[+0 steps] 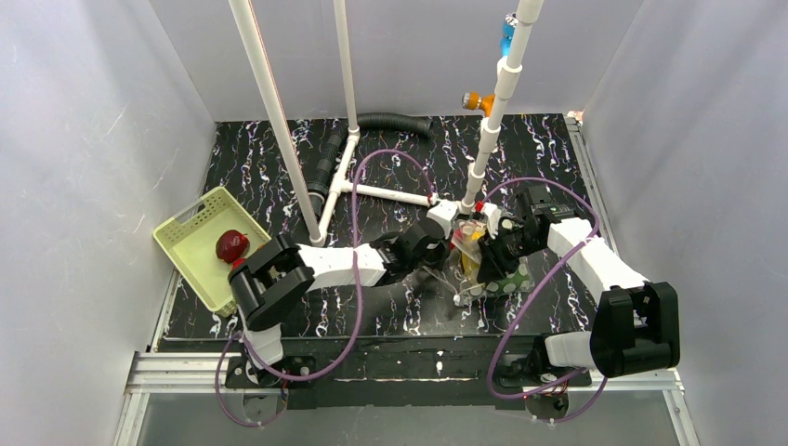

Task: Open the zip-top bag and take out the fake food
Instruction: Pick up the fake vegetable from the zipper food storage bag.

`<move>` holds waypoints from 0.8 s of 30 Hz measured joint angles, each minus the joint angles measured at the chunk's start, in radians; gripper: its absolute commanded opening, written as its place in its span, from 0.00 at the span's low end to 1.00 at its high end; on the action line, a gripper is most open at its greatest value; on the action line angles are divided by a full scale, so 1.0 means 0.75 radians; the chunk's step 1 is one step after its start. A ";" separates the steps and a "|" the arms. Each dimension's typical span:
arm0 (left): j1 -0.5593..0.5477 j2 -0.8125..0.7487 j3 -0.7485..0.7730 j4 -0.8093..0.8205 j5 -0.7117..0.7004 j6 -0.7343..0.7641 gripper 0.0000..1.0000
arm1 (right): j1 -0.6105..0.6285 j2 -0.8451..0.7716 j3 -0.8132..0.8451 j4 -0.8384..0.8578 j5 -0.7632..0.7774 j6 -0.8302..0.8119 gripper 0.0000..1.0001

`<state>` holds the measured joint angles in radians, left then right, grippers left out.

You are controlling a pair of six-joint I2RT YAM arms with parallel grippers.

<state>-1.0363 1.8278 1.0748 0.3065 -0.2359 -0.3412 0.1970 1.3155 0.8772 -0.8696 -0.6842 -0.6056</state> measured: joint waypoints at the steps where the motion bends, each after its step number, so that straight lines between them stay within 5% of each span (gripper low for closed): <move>1: 0.000 -0.018 -0.015 -0.011 0.012 -0.011 0.00 | 0.000 0.000 0.000 0.000 0.001 0.000 0.36; 5: 0.000 -0.183 -0.133 -0.134 0.070 -0.066 0.00 | 0.001 0.000 0.000 -0.002 0.000 -0.001 0.36; 24: 0.001 -0.340 -0.174 -0.358 0.105 -0.053 0.00 | 0.001 0.000 0.000 -0.006 0.000 -0.001 0.36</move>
<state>-1.0359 1.5730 0.9440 0.0383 -0.1574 -0.3809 0.1978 1.3155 0.8772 -0.8738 -0.6842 -0.6064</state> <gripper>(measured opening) 0.185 0.360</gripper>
